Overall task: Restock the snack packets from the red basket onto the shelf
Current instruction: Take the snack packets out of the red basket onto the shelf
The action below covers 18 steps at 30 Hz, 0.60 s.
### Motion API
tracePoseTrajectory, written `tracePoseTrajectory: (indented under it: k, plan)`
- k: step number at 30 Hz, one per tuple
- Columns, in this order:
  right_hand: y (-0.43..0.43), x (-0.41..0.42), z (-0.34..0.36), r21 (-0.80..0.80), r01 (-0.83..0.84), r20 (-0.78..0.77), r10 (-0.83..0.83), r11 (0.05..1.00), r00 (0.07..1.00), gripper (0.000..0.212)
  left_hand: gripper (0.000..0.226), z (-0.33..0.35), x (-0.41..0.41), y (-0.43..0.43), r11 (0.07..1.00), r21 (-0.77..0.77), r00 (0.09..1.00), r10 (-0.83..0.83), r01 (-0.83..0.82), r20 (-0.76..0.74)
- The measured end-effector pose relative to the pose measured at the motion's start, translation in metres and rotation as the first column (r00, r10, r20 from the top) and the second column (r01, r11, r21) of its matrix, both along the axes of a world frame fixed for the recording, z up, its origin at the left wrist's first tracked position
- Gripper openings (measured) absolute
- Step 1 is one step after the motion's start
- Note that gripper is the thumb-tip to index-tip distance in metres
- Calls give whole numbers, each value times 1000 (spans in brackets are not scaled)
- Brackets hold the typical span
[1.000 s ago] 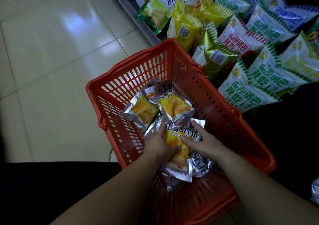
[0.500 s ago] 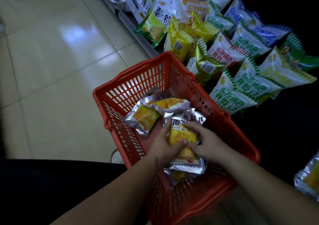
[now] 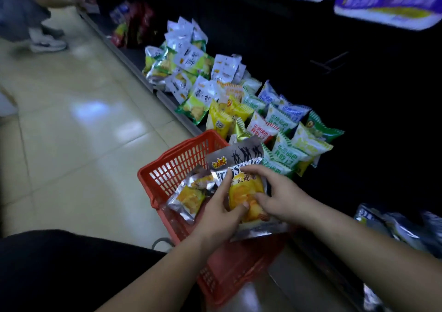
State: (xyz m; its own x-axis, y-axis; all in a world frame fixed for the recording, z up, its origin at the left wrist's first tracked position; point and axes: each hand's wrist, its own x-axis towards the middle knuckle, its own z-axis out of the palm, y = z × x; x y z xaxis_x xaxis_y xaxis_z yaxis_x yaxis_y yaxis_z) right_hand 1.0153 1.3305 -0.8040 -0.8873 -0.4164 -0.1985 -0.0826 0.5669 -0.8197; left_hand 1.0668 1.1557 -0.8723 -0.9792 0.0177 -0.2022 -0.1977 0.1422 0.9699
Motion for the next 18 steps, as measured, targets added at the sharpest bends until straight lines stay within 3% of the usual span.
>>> tracePoseTrajectory:
  k: [5, 11, 14, 18]
  plan:
    - [28, 18, 53, -20, 92, -75, -93, 996, 993, 63, 78, 50, 3, 27, 997, -1, 991, -72, 72, -114]
    - [110, 51, 92, 35, 303, -173, -292, 952, 941, 60, 82, 82, -5, 111, 981, 15, 975, -191, 194, -117]
    - [169, 72, 97, 66, 439, -185, -421, 896, 888, 60, 83, 87, -6, 176, 956, -11, 949, -292, 293, -120]
    - [252, 111, 92, 81, 682, -109, -674, 727, 731, 58, 78, 82, 7, 272, 907, -11, 906, -420, 420, -59]
